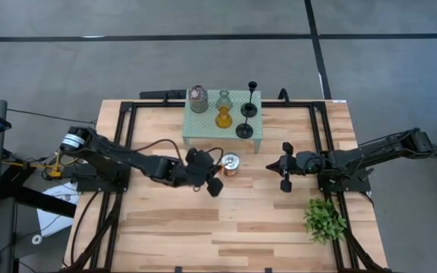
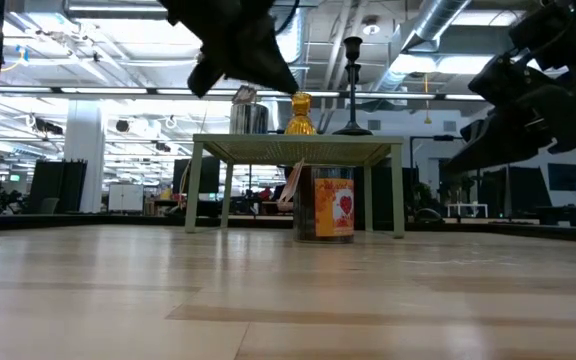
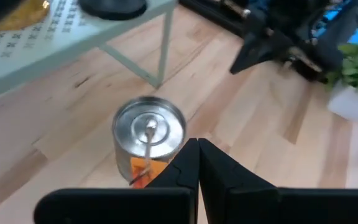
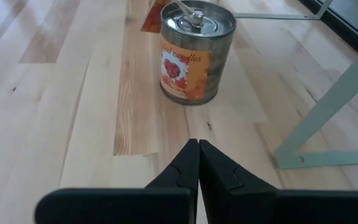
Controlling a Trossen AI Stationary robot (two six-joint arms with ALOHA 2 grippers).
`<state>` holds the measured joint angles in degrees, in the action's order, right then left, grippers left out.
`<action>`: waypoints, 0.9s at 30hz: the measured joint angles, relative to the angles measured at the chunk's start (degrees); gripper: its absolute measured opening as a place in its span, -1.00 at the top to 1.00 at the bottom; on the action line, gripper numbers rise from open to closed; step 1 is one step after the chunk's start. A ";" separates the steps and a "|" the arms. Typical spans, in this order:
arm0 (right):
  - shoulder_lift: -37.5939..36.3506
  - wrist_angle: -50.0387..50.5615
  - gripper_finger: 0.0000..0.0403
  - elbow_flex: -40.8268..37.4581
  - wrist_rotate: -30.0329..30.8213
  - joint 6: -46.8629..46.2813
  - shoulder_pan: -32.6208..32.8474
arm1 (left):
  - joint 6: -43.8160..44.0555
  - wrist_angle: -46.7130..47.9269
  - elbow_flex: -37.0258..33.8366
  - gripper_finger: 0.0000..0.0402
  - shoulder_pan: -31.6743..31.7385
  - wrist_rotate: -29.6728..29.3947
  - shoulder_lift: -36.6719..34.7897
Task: Pick & Place candle stick holders
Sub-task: Put the silver scented candle on the shelf
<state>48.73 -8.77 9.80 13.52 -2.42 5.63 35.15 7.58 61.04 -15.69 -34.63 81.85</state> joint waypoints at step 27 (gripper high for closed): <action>0.00 5.81 1.00 0.00 -3.15 4.52 1.86 | 17.81 7.37 0.00 0.48 11.27 13.31 0.19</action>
<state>48.73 -2.96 9.80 10.37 2.11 7.49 52.96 14.95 61.04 -4.43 -21.32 82.04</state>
